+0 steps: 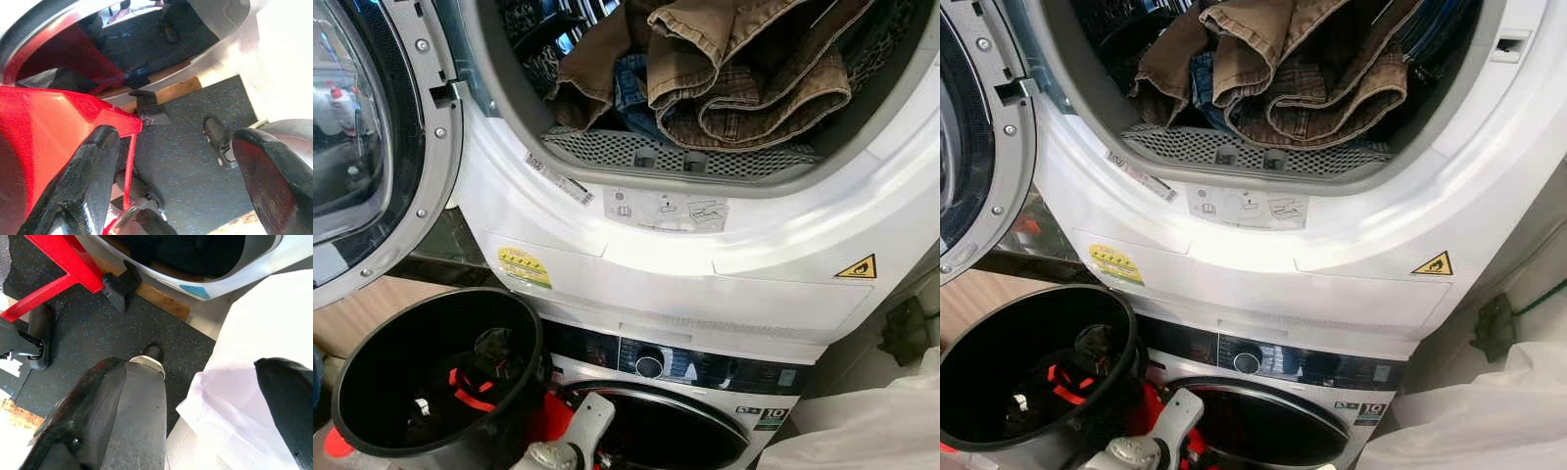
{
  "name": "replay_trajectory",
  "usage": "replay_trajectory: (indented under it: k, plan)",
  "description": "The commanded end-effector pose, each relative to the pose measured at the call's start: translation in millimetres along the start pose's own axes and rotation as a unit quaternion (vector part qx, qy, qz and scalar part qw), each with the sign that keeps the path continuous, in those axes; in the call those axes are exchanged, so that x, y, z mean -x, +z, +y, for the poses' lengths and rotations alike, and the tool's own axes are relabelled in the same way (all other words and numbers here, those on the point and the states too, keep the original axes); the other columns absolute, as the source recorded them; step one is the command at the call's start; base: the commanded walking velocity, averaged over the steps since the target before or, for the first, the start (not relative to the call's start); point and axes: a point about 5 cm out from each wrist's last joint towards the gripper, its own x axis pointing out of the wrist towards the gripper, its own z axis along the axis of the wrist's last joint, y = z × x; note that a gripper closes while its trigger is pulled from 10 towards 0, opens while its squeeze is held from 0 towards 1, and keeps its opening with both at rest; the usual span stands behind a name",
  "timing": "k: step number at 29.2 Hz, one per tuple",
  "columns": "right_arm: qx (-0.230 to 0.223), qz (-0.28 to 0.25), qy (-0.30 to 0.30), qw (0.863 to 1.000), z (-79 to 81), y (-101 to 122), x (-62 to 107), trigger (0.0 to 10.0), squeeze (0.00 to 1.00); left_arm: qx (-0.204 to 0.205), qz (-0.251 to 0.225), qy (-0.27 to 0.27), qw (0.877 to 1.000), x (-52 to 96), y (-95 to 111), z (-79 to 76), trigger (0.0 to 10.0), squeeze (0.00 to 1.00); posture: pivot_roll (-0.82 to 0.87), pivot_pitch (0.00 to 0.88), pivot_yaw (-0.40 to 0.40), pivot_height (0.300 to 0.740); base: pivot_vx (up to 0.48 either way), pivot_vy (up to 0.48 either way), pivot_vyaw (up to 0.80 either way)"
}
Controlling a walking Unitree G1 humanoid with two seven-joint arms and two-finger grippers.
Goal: Clothes washing
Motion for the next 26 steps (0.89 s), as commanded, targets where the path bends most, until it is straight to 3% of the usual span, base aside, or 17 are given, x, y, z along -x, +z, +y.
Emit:
replay_trajectory:
  k: [1, 4, 8, 12, 18, 24, 26]
  plan:
    - [-0.004, 0.007, 0.003, 1.000, 2.1, -1.4, 0.0, 10.0, 0.00, -0.004, 0.014, -0.005, 1.000, 0.3, -6.3, -1.4, 10.0, 0.00, -0.19, 0.000, 0.031, 0.740, 0.000, 0.000, 0.00]
    - [-0.005, 0.008, 0.002, 1.000, 2.3, -2.5, 0.1, 10.0, 0.00, -0.023, 0.014, -0.022, 0.999, -1.4, -4.8, -8.0, 10.0, 0.00, -0.20, 0.000, 0.037, 0.740, 0.000, 0.000, 0.00]
    - [-0.008, 0.011, -0.001, 1.000, 2.3, -5.3, 0.4, 10.0, 0.00, -0.117, 0.019, -0.076, 0.990, -4.6, -1.9, -25.5, 10.0, 0.00, -0.21, 0.000, 0.037, 0.740, 0.000, 0.000, 0.00]
    - [-0.006, 0.014, -0.005, 1.000, 1.8, -8.2, 0.7, 10.0, 0.00, -0.158, 0.023, -0.092, 0.983, -6.6, 0.9, -34.3, 10.0, 0.00, -0.21, 0.000, 0.038, 0.740, 0.000, 0.000, 0.00]
    - [-0.030, 0.013, -0.013, 0.999, 1.6, -7.5, 0.6, 10.0, 0.00, -0.168, 0.019, -0.087, 0.982, -10.1, 7.7, -44.6, 10.0, 0.00, -0.21, 0.000, 0.045, 0.740, 0.000, 0.000, 0.00]
    - [-0.144, -0.001, -0.038, 0.989, -3.5, 1.6, -0.1, 10.0, 0.00, -0.183, 0.026, -0.095, 0.978, -9.7, 4.7, -45.7, 10.0, 0.00, -0.22, 0.000, 0.055, 0.740, 0.000, 0.000, 0.00]
    - [-0.155, 0.002, -0.044, 0.987, -5.2, 0.3, 0.0, 10.0, 0.00, -0.184, 0.026, -0.095, 0.978, -9.6, 4.4, -45.3, 10.0, 0.00, -0.23, 0.000, 0.056, 0.740, 0.000, 0.000, 0.00]
